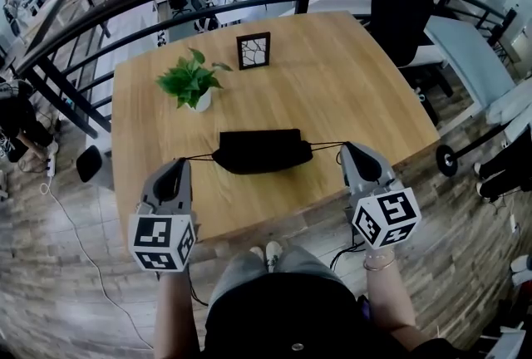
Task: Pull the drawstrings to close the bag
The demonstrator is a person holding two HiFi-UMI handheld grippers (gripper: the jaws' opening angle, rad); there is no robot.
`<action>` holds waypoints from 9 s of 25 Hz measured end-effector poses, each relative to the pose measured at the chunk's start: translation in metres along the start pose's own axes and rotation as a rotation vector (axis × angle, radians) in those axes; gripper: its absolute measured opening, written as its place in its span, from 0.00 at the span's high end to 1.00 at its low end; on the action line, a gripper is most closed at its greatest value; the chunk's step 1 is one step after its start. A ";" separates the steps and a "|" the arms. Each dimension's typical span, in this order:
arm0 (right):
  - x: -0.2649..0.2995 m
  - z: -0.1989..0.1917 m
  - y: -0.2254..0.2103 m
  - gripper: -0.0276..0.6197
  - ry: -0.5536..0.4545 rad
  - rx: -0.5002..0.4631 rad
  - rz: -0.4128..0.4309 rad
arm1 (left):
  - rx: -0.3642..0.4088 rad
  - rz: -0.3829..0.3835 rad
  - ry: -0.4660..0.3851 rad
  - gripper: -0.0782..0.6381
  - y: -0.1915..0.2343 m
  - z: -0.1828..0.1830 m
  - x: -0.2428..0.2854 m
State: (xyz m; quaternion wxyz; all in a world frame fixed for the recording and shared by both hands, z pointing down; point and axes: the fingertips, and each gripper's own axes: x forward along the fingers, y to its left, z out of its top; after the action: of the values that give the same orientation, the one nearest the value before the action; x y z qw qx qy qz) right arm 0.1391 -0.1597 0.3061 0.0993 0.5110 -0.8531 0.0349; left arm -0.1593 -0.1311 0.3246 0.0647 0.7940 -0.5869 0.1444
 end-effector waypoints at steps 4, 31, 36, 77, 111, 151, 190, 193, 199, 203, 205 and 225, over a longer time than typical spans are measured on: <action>-0.002 0.002 -0.003 0.96 -0.002 -0.002 -0.013 | -0.005 0.010 -0.008 0.87 0.004 0.001 -0.001; -0.016 -0.010 -0.020 0.96 0.021 0.043 -0.074 | -0.025 0.068 0.000 0.87 0.026 -0.007 -0.014; -0.018 -0.012 -0.025 0.96 0.024 0.051 -0.093 | -0.035 0.071 -0.002 0.87 0.029 -0.010 -0.014; -0.035 -0.017 -0.065 0.96 0.035 0.078 -0.191 | -0.089 0.163 0.025 0.88 0.071 -0.024 -0.024; 0.003 -0.110 0.001 0.96 0.257 0.174 0.035 | -0.055 -0.145 0.320 0.87 -0.041 -0.110 0.029; 0.007 -0.156 0.036 0.59 0.417 0.156 0.139 | -0.114 -0.330 0.447 0.64 -0.117 -0.152 0.038; 0.008 0.025 0.108 0.96 -0.074 0.154 0.366 | -0.201 -0.407 0.003 0.87 -0.120 -0.005 0.025; 0.010 0.022 0.114 0.96 -0.071 0.168 0.382 | -0.223 -0.397 0.007 0.87 -0.119 -0.007 0.024; 0.010 0.019 0.119 0.96 -0.069 0.161 0.389 | -0.266 -0.388 0.006 0.87 -0.113 -0.010 0.023; 0.011 0.016 0.115 0.96 -0.068 0.166 0.365 | -0.264 -0.394 0.014 0.87 -0.112 -0.013 0.023; 0.011 0.016 0.114 0.96 -0.063 0.160 0.357 | -0.262 -0.396 0.022 0.87 -0.112 -0.014 0.023; 0.013 -0.009 0.096 0.96 0.029 0.154 0.269 | -0.232 -0.329 0.089 0.87 -0.106 -0.034 0.026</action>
State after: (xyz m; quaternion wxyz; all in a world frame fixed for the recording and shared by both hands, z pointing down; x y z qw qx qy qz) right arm 0.0498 -0.1234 0.3216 0.0664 0.3977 -0.9071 0.1204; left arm -0.0564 -0.1132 0.3714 0.2041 0.8594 -0.4584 0.0984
